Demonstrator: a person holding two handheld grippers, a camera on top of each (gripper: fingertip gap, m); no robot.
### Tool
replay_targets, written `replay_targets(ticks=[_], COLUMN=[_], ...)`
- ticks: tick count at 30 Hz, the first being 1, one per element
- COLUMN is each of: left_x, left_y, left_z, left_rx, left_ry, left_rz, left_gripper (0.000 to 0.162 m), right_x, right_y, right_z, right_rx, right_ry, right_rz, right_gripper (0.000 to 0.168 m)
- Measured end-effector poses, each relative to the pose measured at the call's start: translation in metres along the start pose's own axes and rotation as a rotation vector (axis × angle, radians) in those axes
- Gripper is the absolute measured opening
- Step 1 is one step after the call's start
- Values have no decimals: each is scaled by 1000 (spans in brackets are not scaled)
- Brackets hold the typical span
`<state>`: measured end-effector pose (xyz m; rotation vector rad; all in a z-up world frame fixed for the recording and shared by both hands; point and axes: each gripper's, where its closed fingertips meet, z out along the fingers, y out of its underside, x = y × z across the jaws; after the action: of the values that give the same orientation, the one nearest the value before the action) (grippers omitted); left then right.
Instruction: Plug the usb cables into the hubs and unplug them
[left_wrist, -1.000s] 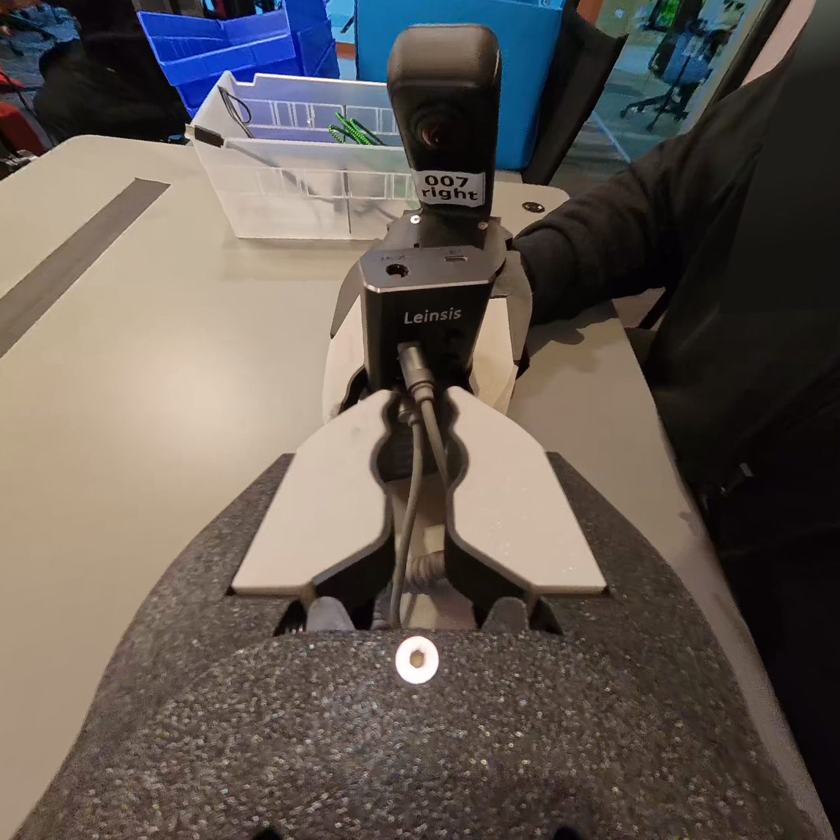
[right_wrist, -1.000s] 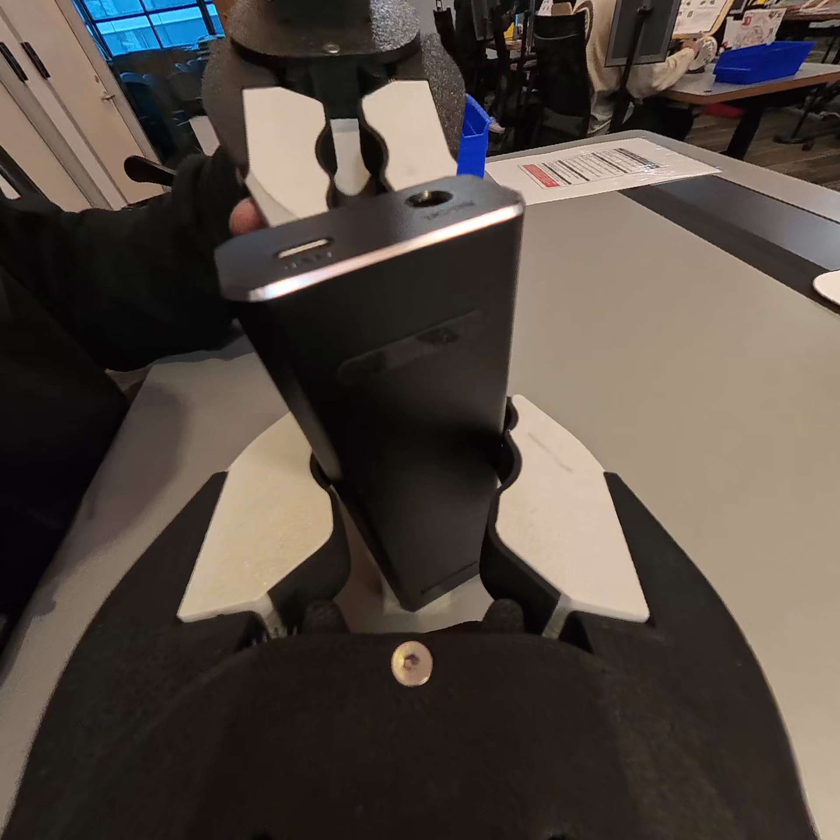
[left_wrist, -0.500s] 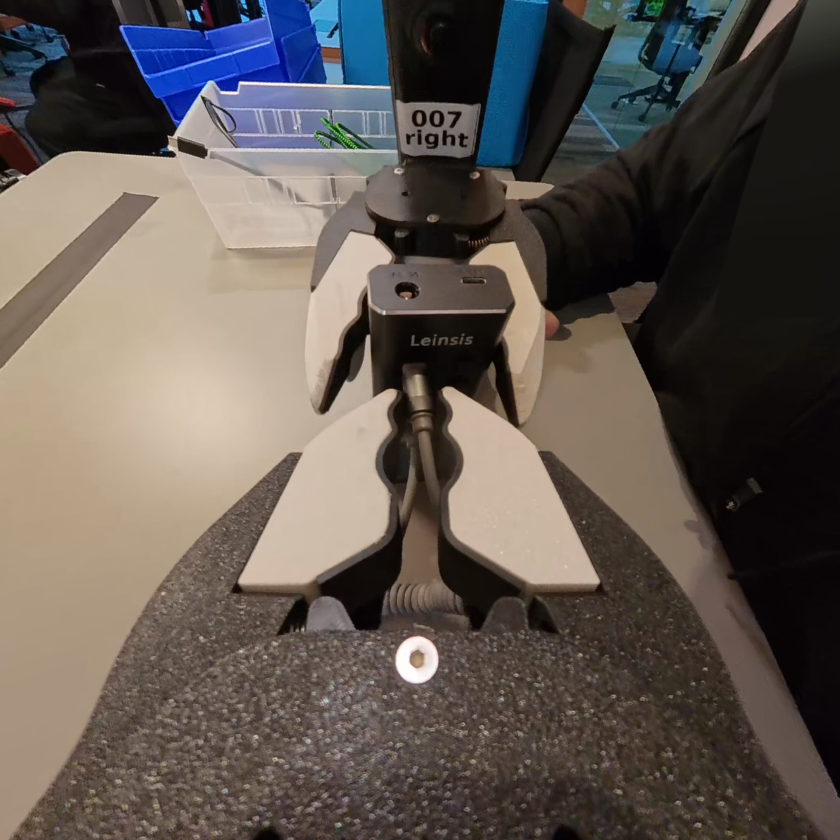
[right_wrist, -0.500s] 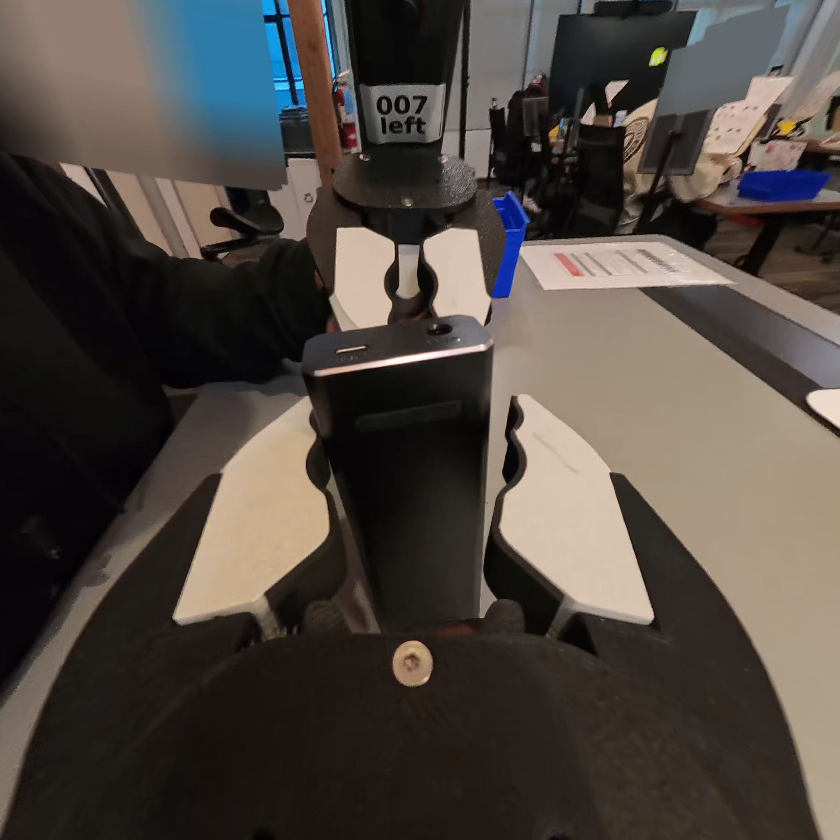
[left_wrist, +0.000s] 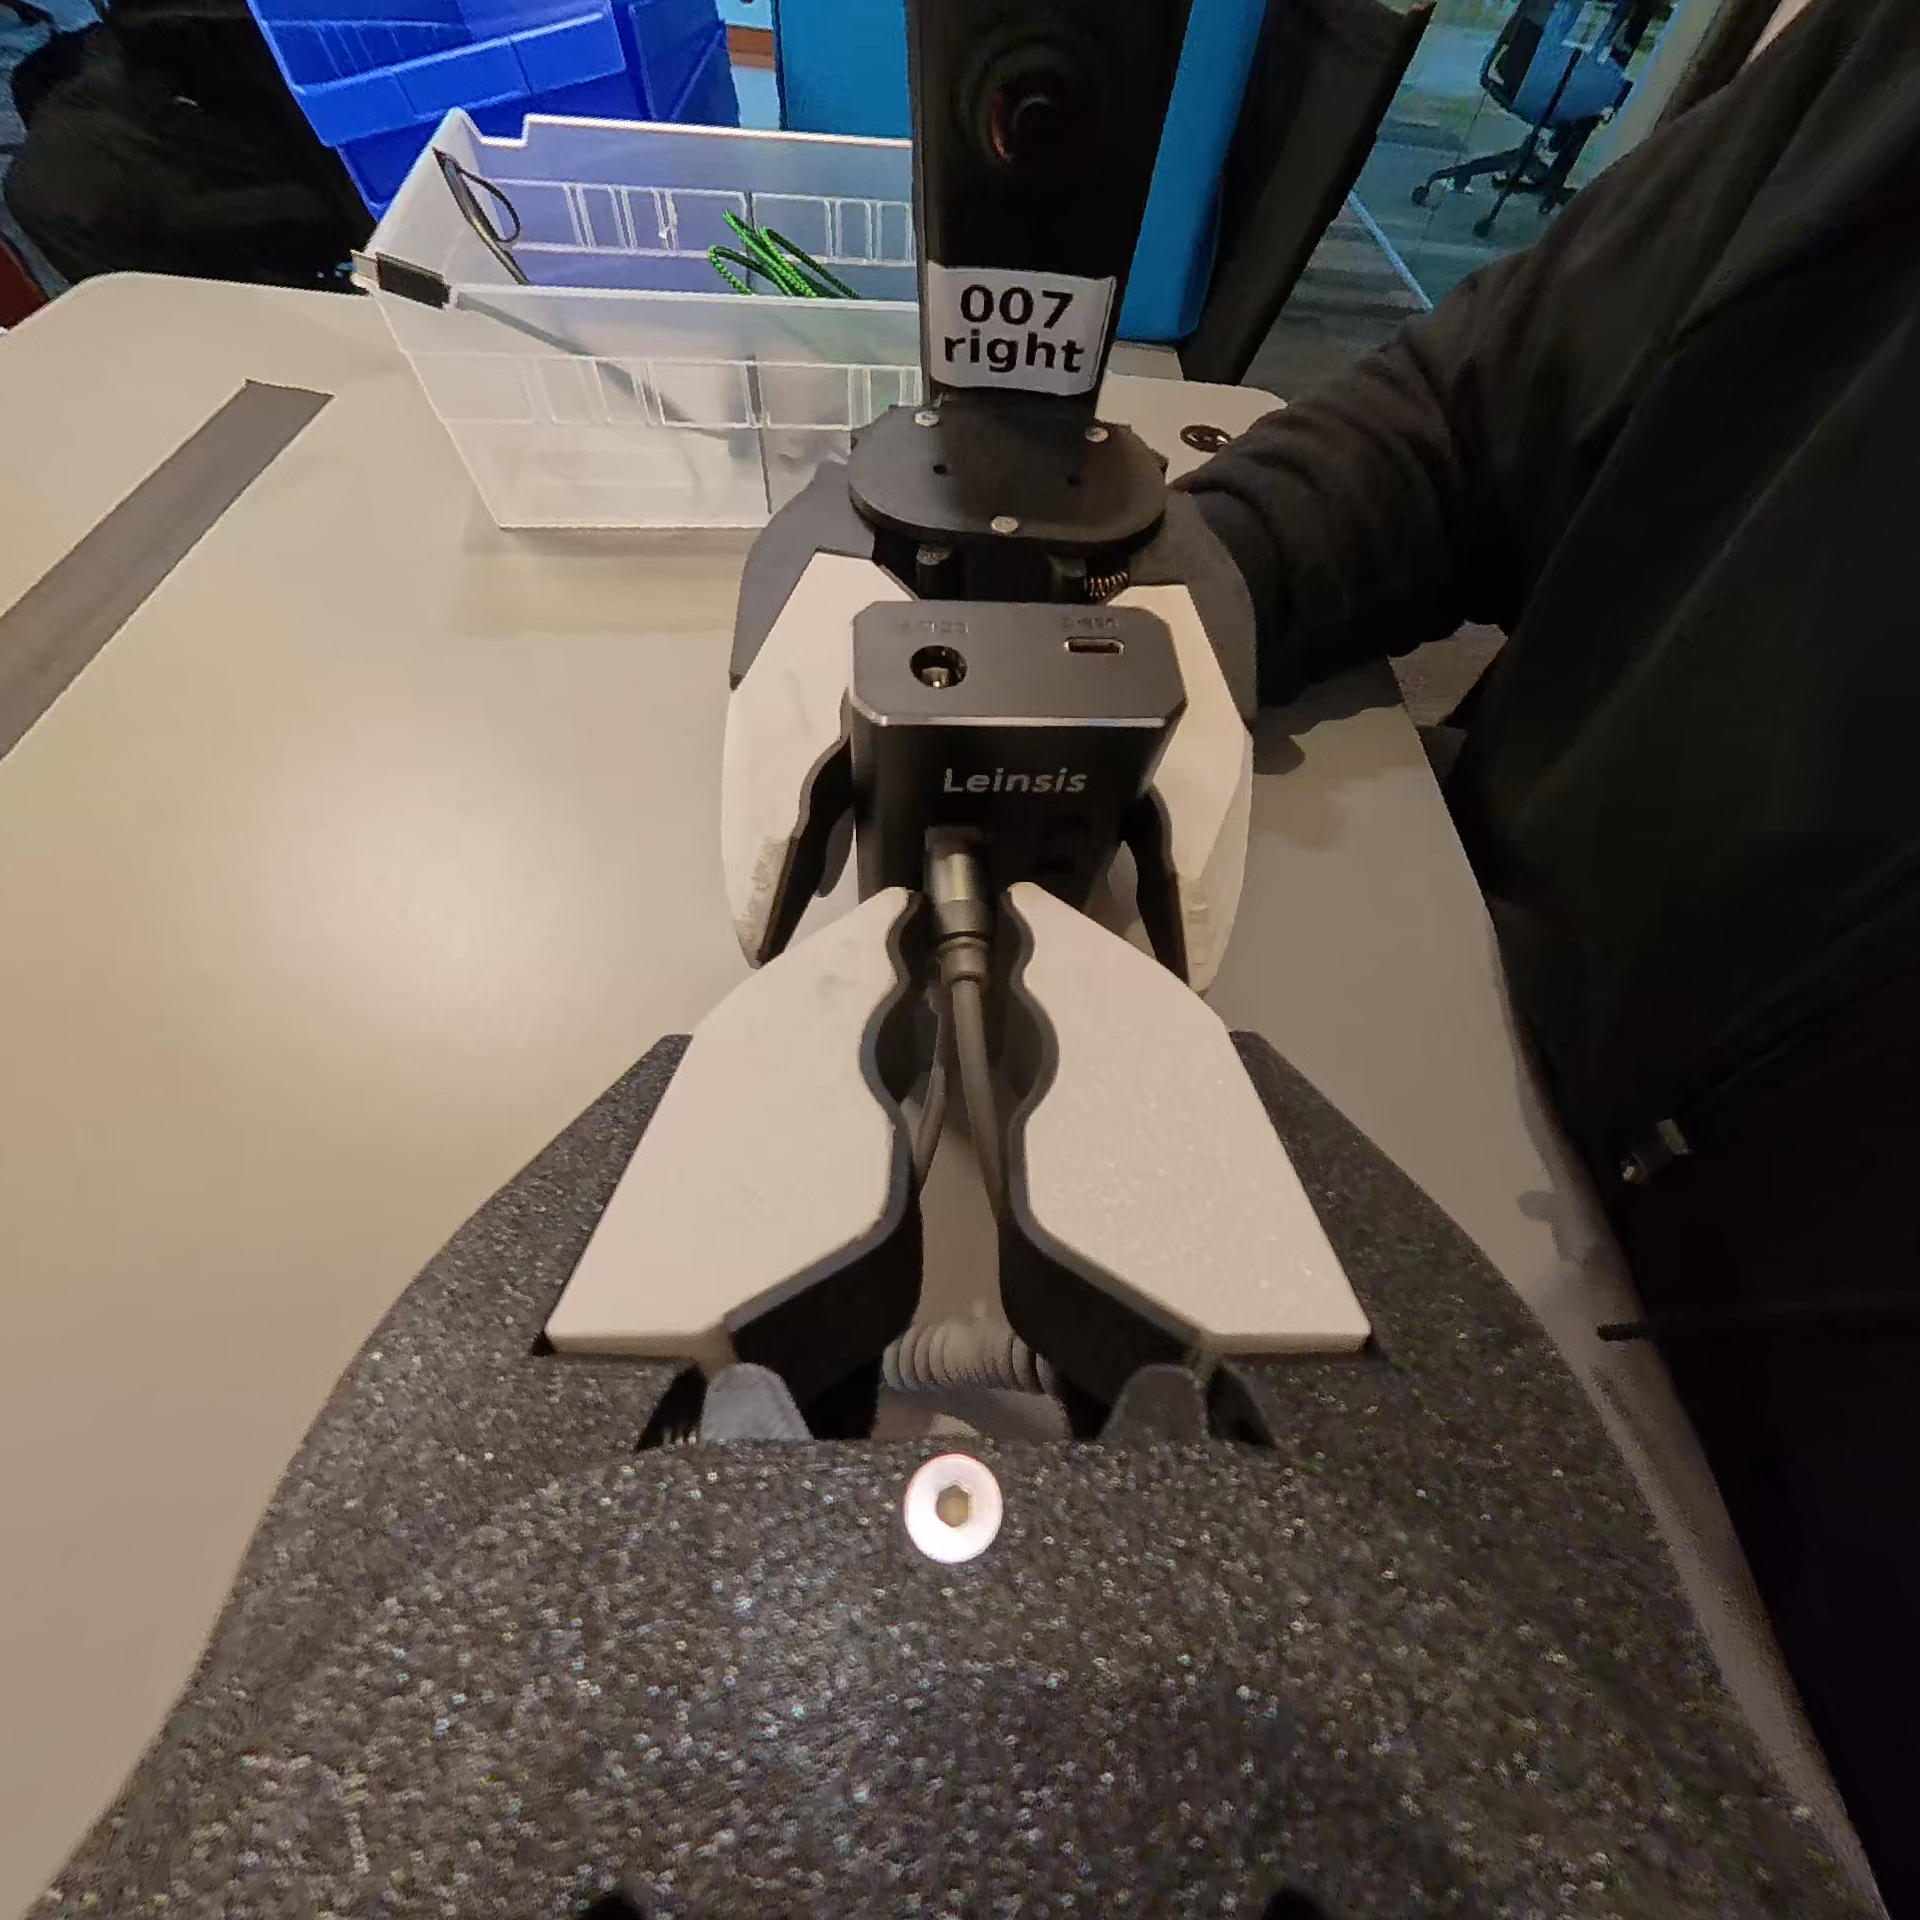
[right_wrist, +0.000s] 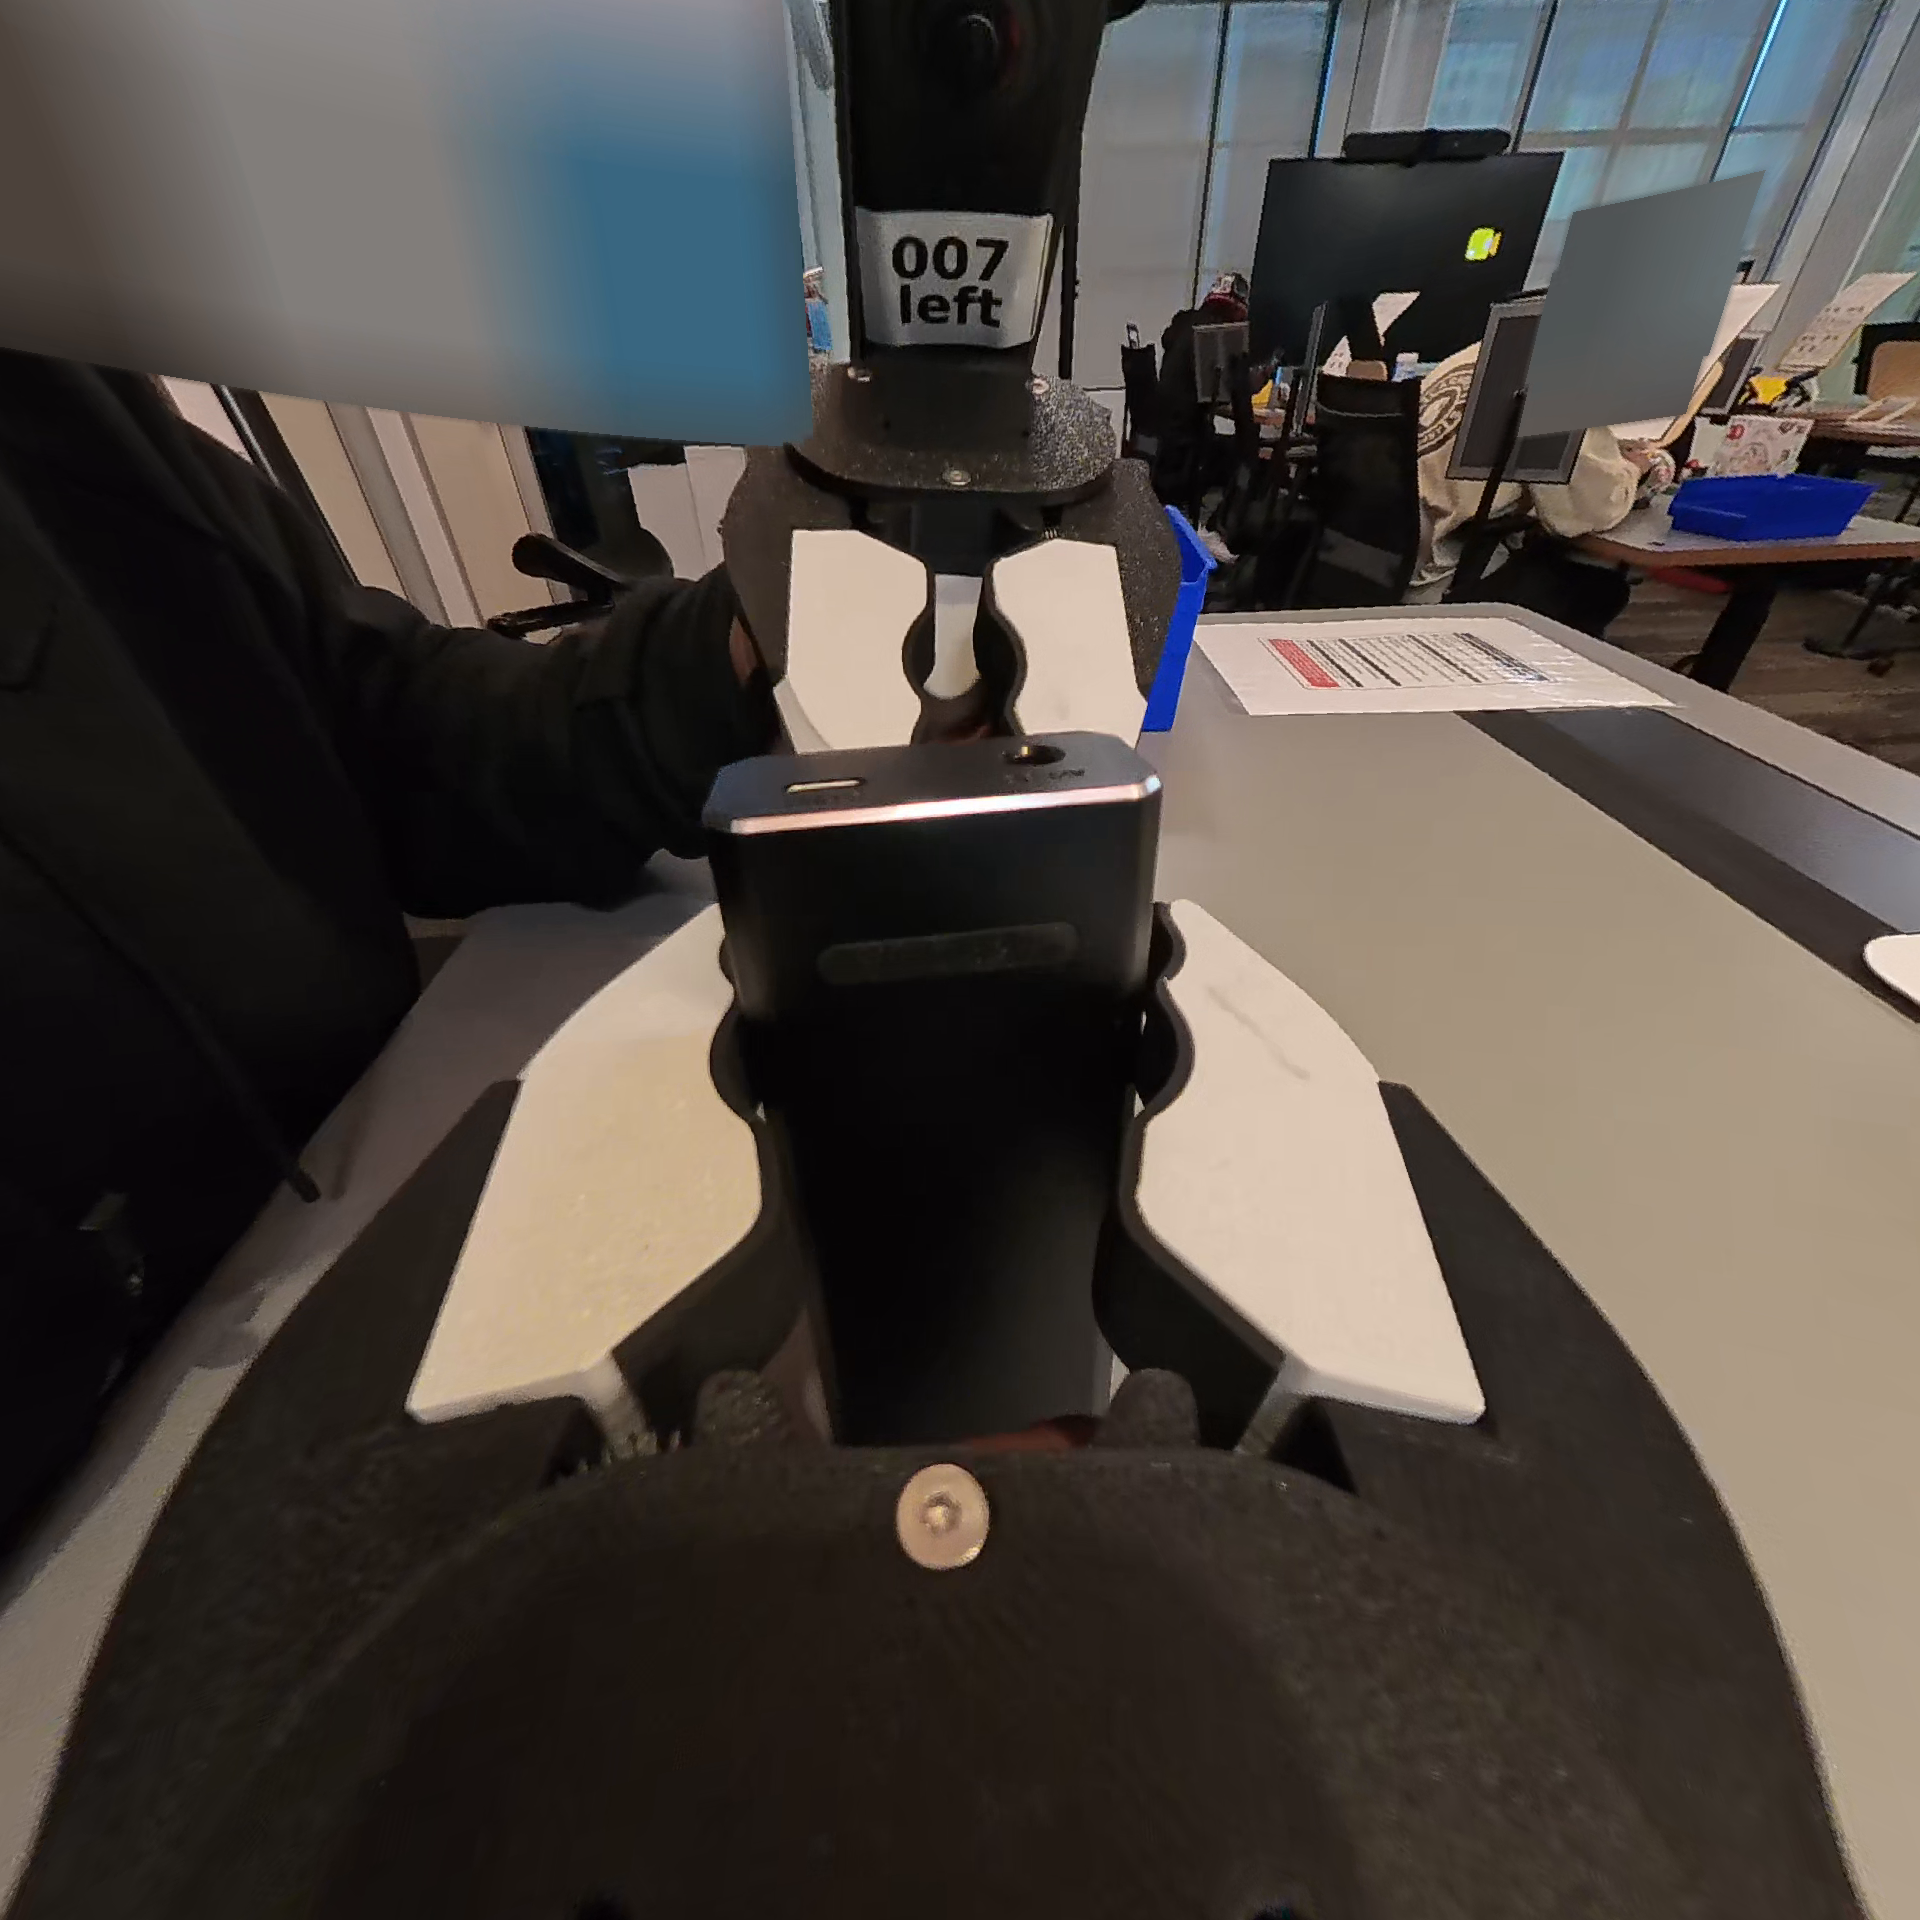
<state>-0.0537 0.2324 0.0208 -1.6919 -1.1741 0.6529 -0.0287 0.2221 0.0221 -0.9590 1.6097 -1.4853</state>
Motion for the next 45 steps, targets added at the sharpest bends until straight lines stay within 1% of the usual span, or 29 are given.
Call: replay_targets(ticks=[7, 11, 12, 13, 14, 15, 16, 17, 19, 21, 23, 25, 28, 31, 34, 36, 39, 42, 44, 45], left_x=[2, 1, -7, -26, -39, -42, -43, -47, -45, -41, -33, -25, -18, -11, -17, -21, -25, -24, -26, -27], left_y=[0, 0, 2, -1, -10, -16, -14, -10, 0, 7, 6, 7, 23, 34, 38, 35, 29, 13, 6, 6], left_z=[1, 0, -8, -33, -65, -89, -98, -98, -86, -72, -57, -39, -11, 11, 24, 27, 25, 20, 21, 24], left_rx=[-5, -9, -16, 30, 139, 215, 207, 173, 113, 89, 96, 84, 7, -32, -46, -35, -29, 45, 80, 79], left_ry=[17, 4, -41, -139, -191, -194, -194, -221, -197, -156, -102, -52, 0, 38, -3, -41, -105, -144, -151, -143], left_rz=[9, 13, 10, -20, -70, -87, -80, -65, -56, -58, -47, -37, -39, -31, -34, -26, 34, 100, 97, 81], left_gripper=[11, 11, 10, 11, 11, 11, 11, 11, 11, 11, 11, 11, 12, 12, 13, 13, 15, 23, 34, 36], right_x=[-3, -1, 4, 17, 35, 48, 53, 53, 45, 40, 34, 32, 29, 29, 29, 29, 30, 30, 28, 27], right_y=[-1, -1, -2, -3, -3, -5, -5, -5, -7, -3, -2, -1, -1, -1, -1, -1, -1, -1, -1, 0], right_z=[-2, -3, -6, -19, -37, -53, -60, -59, -49, -42, -37, -35, -37, -39, -41, -41, -42, -42, -40, -39], right_rx=[17, 14, 24, 51, 84, 126, 133, 110, 79, 61, 55, 49, 50, 61, 68, 65, 64, 64, 60, 57], right_ry=[-19, 2, 27, 79, 137, 161, 166, 176, 150, 128, 109, 103, 99, 98, 96, 99, 101, 98, 91, 88], right_rz=[5, 3, 6, 39, 99, 155, 164, 119, 68, 61, 47, 32, 18, 21, 23, 21, 23, 27, 20, 16], right_gripper=[70, 70, 69, 69, 69, 70, 70, 70, 70, 70, 70, 70, 70, 70, 70, 70, 70, 70, 70, 70])
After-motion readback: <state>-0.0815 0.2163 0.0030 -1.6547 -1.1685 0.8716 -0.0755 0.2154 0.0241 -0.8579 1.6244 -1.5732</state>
